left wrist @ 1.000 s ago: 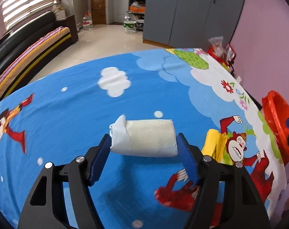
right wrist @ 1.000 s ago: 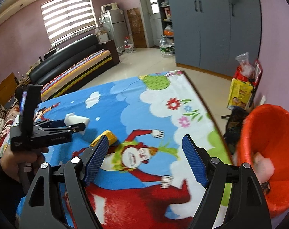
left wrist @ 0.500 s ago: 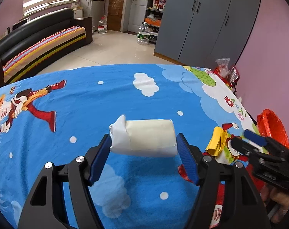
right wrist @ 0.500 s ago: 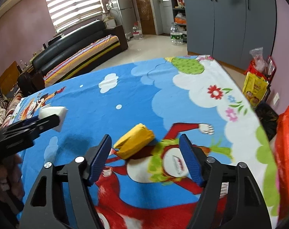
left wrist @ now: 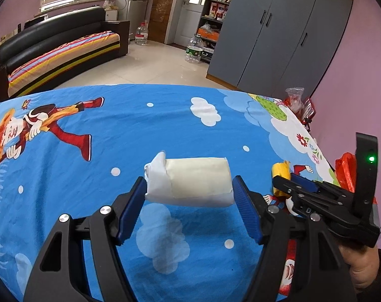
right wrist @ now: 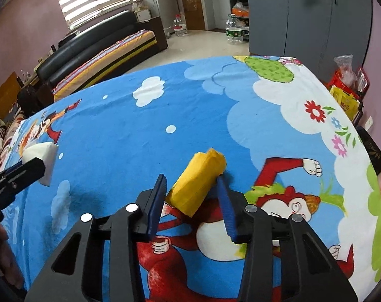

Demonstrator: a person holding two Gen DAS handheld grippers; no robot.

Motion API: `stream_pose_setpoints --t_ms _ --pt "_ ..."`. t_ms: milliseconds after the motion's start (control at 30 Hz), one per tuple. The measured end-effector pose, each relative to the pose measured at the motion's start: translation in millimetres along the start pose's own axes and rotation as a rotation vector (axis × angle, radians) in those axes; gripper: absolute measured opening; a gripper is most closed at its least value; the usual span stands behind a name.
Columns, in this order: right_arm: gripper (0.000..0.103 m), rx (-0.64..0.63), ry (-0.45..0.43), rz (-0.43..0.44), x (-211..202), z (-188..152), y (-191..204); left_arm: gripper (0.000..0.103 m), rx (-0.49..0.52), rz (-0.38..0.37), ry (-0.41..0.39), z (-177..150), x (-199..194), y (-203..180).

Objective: Collect trash
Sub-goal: 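Grasp the yellow sponge with the right tool while the left tool holds the tissue packet, then carry tissue packet and yellow sponge over the red bin and open both tools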

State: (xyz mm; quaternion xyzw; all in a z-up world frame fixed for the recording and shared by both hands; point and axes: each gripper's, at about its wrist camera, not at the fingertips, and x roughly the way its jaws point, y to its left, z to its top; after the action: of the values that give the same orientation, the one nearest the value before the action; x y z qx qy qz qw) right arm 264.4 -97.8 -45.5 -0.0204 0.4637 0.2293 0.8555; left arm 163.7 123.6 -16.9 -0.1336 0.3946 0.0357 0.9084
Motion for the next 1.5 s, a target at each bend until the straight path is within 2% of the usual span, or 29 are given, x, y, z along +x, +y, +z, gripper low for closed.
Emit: stream_pose_setpoints --t_ms 100,233,533,933,1200,1500 --pt "0.037 -0.011 0.003 -0.001 4 1 3 0.067 -0.008 -0.003 -0.005 0 -2 3" --pt "0.028 -0.030 0.001 -0.003 3 3 6 0.067 -0.015 -0.003 -0.009 -1 -7 8" --pt "0.028 -0.076 -0.056 0.000 -21 -1 6 0.067 -0.017 0.006 -0.020 3 -12 7" --pt "0.028 -0.052 -0.175 -0.034 -93 1 -35 0.067 0.051 -0.035 -0.048 16 -22 -39" --pt "0.028 -0.038 -0.219 -0.082 -119 -3 -61 0.067 0.104 -0.060 -0.056 23 -26 -71" --pt "0.028 0.033 -0.248 -0.128 -142 -12 -107 0.067 0.174 -0.109 -0.068 34 -24 -118"
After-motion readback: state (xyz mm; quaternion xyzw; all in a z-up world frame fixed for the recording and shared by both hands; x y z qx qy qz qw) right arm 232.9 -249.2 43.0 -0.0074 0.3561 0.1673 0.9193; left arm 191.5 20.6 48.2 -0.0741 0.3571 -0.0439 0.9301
